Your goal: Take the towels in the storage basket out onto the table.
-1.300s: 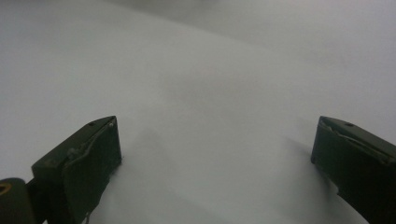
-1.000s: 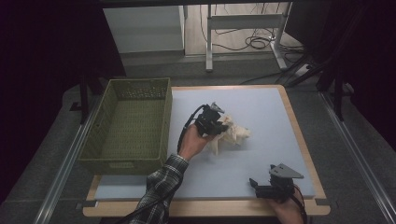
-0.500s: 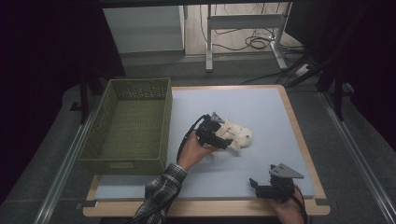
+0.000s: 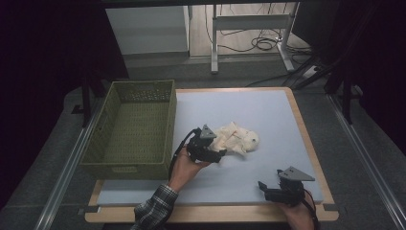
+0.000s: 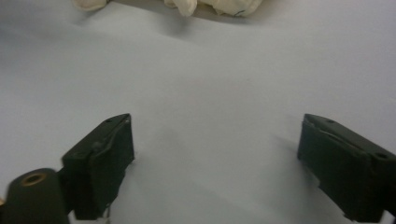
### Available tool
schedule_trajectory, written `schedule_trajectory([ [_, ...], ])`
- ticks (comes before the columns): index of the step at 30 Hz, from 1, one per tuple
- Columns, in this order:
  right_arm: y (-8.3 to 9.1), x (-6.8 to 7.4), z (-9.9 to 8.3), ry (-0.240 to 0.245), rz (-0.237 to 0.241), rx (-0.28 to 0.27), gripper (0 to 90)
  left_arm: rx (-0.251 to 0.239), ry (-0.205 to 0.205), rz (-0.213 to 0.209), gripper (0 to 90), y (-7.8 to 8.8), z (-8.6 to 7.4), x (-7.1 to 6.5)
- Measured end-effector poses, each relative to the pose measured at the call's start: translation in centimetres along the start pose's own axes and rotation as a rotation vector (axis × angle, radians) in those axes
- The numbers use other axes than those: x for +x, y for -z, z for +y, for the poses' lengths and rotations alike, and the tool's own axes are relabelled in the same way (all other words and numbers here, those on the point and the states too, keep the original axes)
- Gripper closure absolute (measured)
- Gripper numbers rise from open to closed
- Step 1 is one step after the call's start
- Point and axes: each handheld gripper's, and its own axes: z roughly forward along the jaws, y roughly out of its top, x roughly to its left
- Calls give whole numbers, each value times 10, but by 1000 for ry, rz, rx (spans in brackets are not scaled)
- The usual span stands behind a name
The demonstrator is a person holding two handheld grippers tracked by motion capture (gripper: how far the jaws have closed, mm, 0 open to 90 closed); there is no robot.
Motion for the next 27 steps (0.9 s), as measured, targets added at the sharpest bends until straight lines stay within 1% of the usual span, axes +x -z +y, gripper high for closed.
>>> schedule_trajectory([
  [1, 0, 0, 0, 0, 0, 0, 154, 0, 0, 0, 329, 0, 0, 0],
  [2, 1, 1, 4, 12, 2, 23, 200, 5, -2, 7, 344, 1, -7, -2],
  [3, 2, 3, 6, 17, 6, 19, 235, 8, -7, 16, 349, 1, -10, -2],
  [5, 3, 3, 11, 19, 21, 19, 284, 5, -6, 26, 361, 2, -16, -3],
  [7, 3, 3, 17, 30, 25, 20, 338, 3, 1, 25, 349, 2, -19, -3],
  [8, 2, 3, 21, 35, 23, 18, 372, 4, 19, 27, 333, 0, -23, -5],
  [10, -2, 1, 29, 34, 36, 20, 410, 2, 11, 34, 286, -3, -27, -7],
  [11, -2, 1, 29, 34, 36, 20, 410, 2, 11, 34, 268, -3, -27, -7],
  [12, -7, 0, 37, 38, 51, 24, 454, 9, 10, 53, 245, -9, -30, -11],
  [13, -7, 0, 37, 38, 51, 24, 454, 9, 10, 53, 232, -9, -30, -11],
  [14, -14, 0, 45, 49, 70, 24, 481, 10, 11, 64, 231, -14, -32, -13],
  [15, -14, 0, 45, 49, 70, 24, 481, 10, 11, 64, 231, -14, -32, -13],
  [16, -21, 2, 54, 67, 87, 30, 501, 8, 25, 77, 235, -18, -33, -13],
  [17, -25, 3, 58, 74, 92, 30, 504, 6, 35, 80, 243, -20, -34, -12],
  [18, -30, 3, 62, 81, 96, 33, 509, 2, 43, 83, 253, -22, -35, -11],
  [20, -39, 3, 69, 90, 95, 43, 533, 2, 57, 91, 304, -25, -36, -9],
  [21, -39, 3, 69, 90, 95, 43, 533, 2, 57, 91, 319, -25, -36, -9],
  [22, -47, 3, 76, 91, 99, 47, 554, 5, 65, 98, 349, -29, -38, -8],
  [24, -56, 2, 81, 90, 112, 58, 576, 11, 72, 93, 414, -32, -39, -6],
  [25, -60, 3, 83, 96, 110, 61, 585, 12, 71, 93, 452, -33, -39, -6],
  [26, -64, 3, 85, 100, 113, 68, 600, 6, 72, 91, 514, -33, -39, -6],
  [27, -64, 3, 85, 100, 113, 68, 600, 6, 72, 91, 572, -33, -39, -6],
])
